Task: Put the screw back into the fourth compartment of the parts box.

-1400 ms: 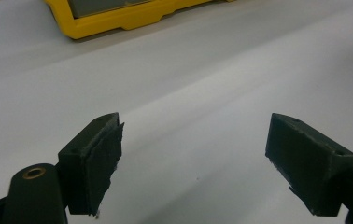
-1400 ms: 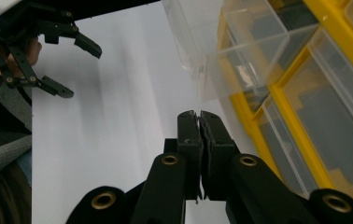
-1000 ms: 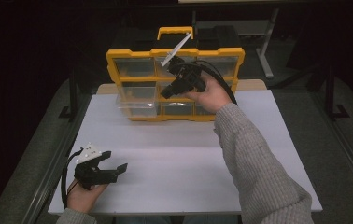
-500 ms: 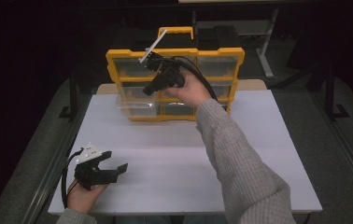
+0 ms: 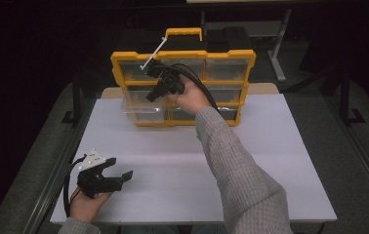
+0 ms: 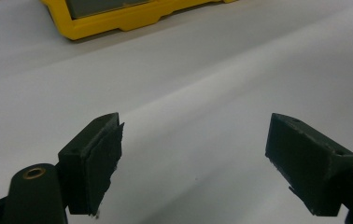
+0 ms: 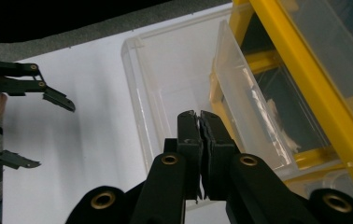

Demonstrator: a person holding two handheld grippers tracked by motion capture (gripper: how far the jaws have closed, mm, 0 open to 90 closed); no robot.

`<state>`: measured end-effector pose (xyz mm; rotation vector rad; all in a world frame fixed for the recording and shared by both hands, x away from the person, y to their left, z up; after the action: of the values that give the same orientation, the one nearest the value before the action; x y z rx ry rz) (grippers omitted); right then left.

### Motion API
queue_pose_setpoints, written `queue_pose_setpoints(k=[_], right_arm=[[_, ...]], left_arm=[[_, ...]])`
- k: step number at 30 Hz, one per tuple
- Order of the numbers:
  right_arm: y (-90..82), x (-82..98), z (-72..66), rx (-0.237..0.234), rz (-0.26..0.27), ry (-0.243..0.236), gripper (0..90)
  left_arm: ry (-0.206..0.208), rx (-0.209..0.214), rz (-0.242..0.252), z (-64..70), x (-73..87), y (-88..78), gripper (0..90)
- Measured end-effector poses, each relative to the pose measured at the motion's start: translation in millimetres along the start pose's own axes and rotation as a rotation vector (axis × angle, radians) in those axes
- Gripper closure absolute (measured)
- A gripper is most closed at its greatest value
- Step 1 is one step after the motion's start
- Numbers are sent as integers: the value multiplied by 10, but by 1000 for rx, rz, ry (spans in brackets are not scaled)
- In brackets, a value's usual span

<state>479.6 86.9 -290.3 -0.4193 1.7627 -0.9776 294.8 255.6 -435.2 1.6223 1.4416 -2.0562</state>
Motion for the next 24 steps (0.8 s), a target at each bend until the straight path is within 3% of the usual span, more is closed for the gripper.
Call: queue_pose_setpoints(k=[13,24], right_arm=[[149,26,0,7,-21,15,825],[-166,145,-14,14,27,10,800]], left_arm=[[-2,0,5,4,-1,8,180],[-13,0,4,21,-1,23,180]])
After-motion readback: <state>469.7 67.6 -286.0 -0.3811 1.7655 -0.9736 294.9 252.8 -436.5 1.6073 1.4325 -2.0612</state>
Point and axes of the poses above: each handheld gripper's, and its own axes: y roughly forward along the jaws, x roughly out of its underside, z roughly to its right, the point moved 6 cm from there along y, roughly forward along the jaws, and after that the axes turned 8 degrees about y, right-handed, at the moved point
